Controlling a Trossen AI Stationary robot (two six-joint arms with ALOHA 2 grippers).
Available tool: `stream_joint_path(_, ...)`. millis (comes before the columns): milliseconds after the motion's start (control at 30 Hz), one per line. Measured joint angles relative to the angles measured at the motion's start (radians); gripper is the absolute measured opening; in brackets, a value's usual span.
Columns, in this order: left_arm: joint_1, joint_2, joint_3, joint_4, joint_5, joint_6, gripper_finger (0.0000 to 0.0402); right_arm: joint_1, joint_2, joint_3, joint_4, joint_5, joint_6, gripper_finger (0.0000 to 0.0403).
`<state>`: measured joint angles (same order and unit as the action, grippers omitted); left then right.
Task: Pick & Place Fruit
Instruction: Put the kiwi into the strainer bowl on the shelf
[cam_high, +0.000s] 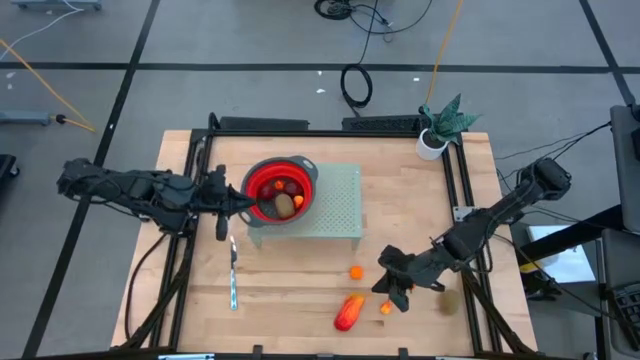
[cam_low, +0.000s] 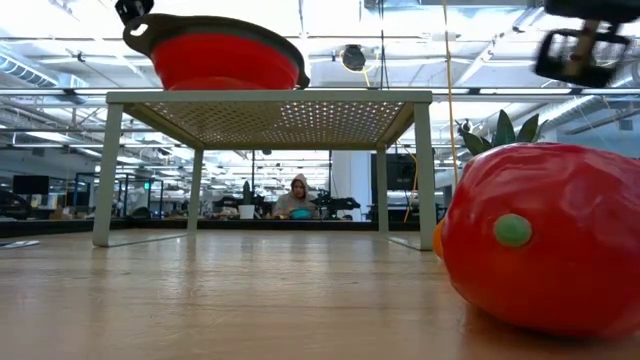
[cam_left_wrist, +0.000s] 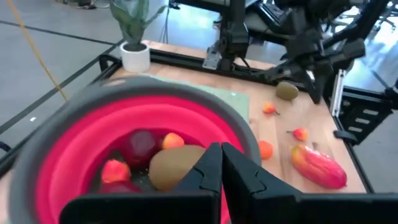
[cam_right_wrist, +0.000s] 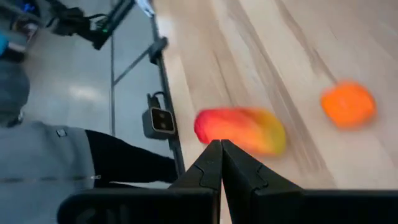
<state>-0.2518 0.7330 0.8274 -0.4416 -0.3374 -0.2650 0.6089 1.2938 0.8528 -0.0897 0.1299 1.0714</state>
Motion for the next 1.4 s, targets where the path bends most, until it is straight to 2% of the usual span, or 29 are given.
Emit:
stream_joint_path(233, -0.029, -0.016, -0.09, 0.107, 0.0, -0.004, 0.0006, 0.069, -0.07, 0.0, -0.136, -0.003, 0.266, 0.0)
stream_joint_path(467, -0.04, -0.016, -0.107, 0.112, 0.0, -0.002, 0.0008, 0.164, -0.084, 0.001, -0.181, -0.017, 0.536, 0.0)
stream_joint_path(667, -0.041, -0.016, -0.107, 0.111, -0.001, 0.008, 0.0002, 0.215, -0.084, 0.0, -0.332, -0.174, 0.78, 0.0)
stream_joint_path(833, -0.041, -0.016, -0.107, 0.111, 0.0, 0.0, 0.0008, 0.24, -0.084, 0.0, -0.379, -0.302, 0.92, 0.0)
stream_joint_path(1333, -0.041, -0.016, -0.107, 0.111, -0.001, -0.012, 0.0002, 0.251, -0.084, 0.0, -0.649, -0.523, 1.205, 0.0)
stream_joint_path(1400, -0.041, -0.015, -0.107, 0.111, -0.001, -0.014, 0.0006, 0.251, -0.084, 0.0, -0.659, -0.527, 1.217, 0.0)
